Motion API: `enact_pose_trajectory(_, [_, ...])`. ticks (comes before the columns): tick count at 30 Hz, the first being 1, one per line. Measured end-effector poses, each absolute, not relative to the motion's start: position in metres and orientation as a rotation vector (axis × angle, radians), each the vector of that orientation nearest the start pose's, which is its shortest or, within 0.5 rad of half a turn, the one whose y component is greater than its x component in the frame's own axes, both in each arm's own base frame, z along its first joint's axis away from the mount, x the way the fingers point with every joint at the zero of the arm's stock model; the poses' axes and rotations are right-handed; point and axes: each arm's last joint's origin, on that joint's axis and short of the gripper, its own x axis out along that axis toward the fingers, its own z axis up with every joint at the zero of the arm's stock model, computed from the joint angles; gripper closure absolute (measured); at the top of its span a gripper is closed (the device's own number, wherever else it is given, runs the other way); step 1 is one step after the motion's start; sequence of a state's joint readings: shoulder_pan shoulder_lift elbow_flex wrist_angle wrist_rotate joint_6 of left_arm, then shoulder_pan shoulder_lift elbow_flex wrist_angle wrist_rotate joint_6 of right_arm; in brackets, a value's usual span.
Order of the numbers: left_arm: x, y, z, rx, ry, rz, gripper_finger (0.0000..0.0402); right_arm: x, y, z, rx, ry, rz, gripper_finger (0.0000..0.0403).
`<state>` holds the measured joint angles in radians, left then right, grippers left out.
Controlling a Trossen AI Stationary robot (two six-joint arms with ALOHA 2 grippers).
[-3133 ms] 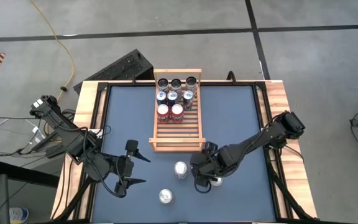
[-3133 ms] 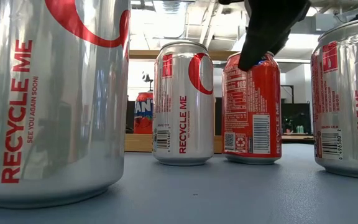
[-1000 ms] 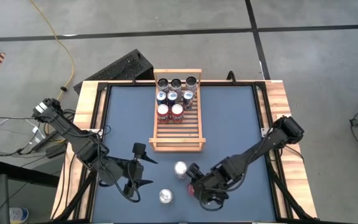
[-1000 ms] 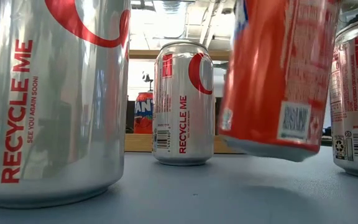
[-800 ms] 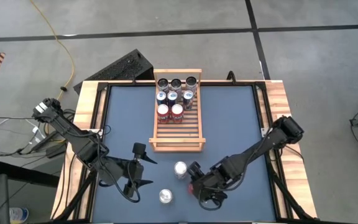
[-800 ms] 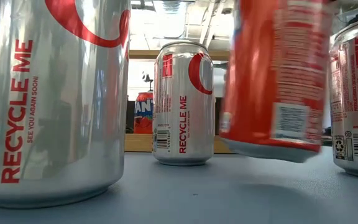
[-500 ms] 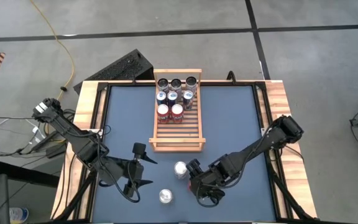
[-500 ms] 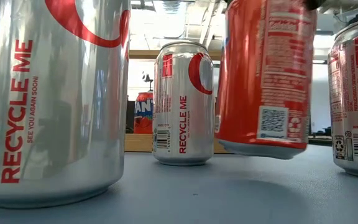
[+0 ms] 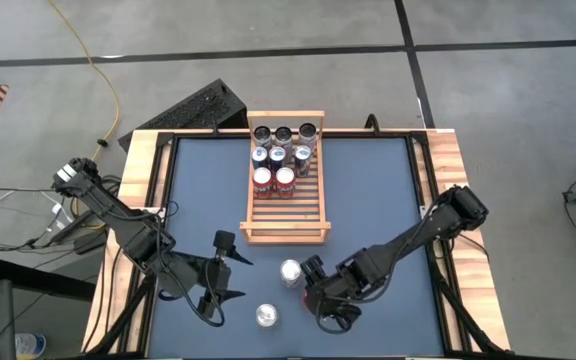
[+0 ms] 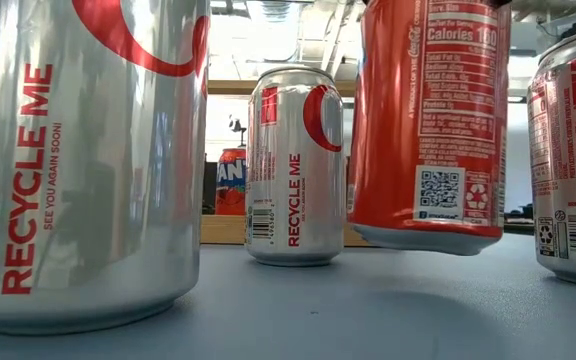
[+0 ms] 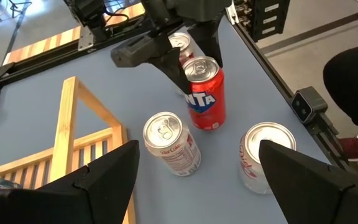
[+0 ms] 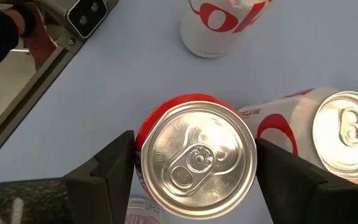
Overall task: Place canned beverage on shelf
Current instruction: Put the orange soda can on the shelf aligned with the other orange soda cans
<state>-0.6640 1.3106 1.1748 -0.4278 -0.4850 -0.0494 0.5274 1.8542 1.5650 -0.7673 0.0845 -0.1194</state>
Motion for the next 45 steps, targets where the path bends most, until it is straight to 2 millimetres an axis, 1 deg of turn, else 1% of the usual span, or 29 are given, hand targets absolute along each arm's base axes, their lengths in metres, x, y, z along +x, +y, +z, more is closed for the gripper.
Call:
enact_pose_trajectory(6, [0.230,-0.163,0.335,0.258,0.477,-0.163,0.0083,0.341,0.196,0.261,-0.391,1.001,0.441,0.0120])
enact_pose_trajectory(14, [0.230,-0.163,0.335,0.258,0.477,-0.163,0.0083,0.342,0.196,0.262,-0.385,0.992,0.440,0.0067])
enact_pose_trajectory(17, [0.231,-0.162,0.335,0.268,0.476,-0.162,0.0083,0.342,0.196,0.264,-0.377,0.986,0.437,0.0055])
enact_pose_trajectory(18, [0.232,-0.161,0.335,0.272,0.475,-0.162,0.0083,0.342,0.196,0.267,-0.362,0.985,0.429,0.0054])
enact_pose_trajectory(20, [0.234,-0.159,0.336,0.274,0.465,-0.169,0.0083,0.345,0.198,0.283,-0.318,0.959,0.414,0.0054])
enact_pose_trajectory(24, [0.244,-0.152,0.342,0.256,0.417,-0.244,0.0083,0.343,0.199,0.328,-0.200,0.923,0.382,0.0056])
enact_pose_trajectory(26, [0.250,-0.148,0.344,0.238,0.391,-0.302,0.0083,0.338,0.200,0.350,-0.138,0.929,0.365,0.0057])
enact_pose_trajectory(29, [0.262,-0.142,0.342,0.238,0.377,-0.355,0.0083,0.323,0.203,0.377,-0.063,0.960,0.352,0.0057])
enact_pose_trajectory(33, [0.283,-0.137,0.325,0.266,0.413,-0.384,0.0083,0.293,0.213,0.401,0.010,1.035,0.283,0.0058])
enact_pose_trajectory(35, [0.295,-0.134,0.315,0.282,0.428,-0.392,0.0083,0.278,0.220,0.407,0.043,1.064,0.227,0.0058])
enact_pose_trajectory(38, [0.313,-0.132,0.308,0.268,0.417,-0.426,0.0083,0.259,0.231,0.410,0.062,1.069,0.129,0.0058])
enact_pose_trajectory(43, [0.342,-0.132,0.300,0.235,0.371,-0.537,0.0083,0.236,0.248,0.409,0.044,1.029,0.036,0.0058])
enact_pose_trajectory(45, [0.350,-0.132,0.296,0.221,0.351,-0.575,0.0083,0.230,0.253,0.408,0.038,1.005,0.009,0.0058])
